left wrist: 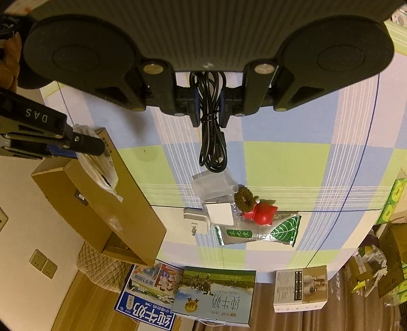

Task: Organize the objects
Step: 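Carry the cable and swab bag over the cardboard box with both tools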

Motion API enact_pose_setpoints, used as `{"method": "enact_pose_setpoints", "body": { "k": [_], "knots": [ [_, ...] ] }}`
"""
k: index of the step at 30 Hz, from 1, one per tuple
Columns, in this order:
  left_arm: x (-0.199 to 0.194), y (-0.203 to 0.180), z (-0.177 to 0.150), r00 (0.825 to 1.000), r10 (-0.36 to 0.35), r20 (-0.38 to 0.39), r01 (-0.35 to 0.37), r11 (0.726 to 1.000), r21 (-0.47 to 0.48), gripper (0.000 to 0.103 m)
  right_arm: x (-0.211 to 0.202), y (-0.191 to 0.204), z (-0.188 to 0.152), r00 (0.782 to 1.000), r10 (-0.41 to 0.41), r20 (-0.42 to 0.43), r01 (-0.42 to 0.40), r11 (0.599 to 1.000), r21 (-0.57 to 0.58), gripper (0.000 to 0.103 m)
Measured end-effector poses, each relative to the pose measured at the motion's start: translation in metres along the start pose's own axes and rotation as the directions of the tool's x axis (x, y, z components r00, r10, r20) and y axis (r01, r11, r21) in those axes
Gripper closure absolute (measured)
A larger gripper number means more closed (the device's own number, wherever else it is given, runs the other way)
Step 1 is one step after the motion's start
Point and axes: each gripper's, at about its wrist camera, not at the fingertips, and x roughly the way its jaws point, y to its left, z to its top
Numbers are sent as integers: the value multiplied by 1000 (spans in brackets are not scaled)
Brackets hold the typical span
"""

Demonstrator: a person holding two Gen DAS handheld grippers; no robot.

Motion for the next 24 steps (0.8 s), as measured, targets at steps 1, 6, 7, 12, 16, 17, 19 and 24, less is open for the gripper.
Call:
{"method": "enact_pose_setpoints", "body": {
  "k": [1,6,7,12,16,17,19,24],
  "knots": [
    [-2,-1,0,1000,-1,2,1,1000,1,92,-3,1,0,1000,-1,4,1,1000,-1,82],
    [-8,-6,1,1000,-4,14,4,1000,8,92,-12,1,1,1000,-6,19,6,1000,-1,82],
    [-9,-6,1,1000,-5,15,5,1000,9,92,-13,1,1,1000,-8,21,8,1000,0,82],
    [-12,-10,3,1000,-9,22,8,1000,15,92,-18,-3,1,999,-14,30,14,1000,6,82],
    [-13,-15,5,1000,-13,27,12,1000,20,92,-22,-7,2,999,-20,37,19,1000,13,82],
    [-13,-16,5,1000,-15,28,15,1000,21,92,-23,-8,2,999,-22,40,22,1000,15,82],
    [-13,-19,6,999,-20,28,19,1000,22,92,-25,-11,2,999,-29,45,28,999,21,82],
    [-11,-31,13,999,-34,34,32,999,42,92,-33,-23,3,997,-58,57,56,997,44,82]
  ]
}}
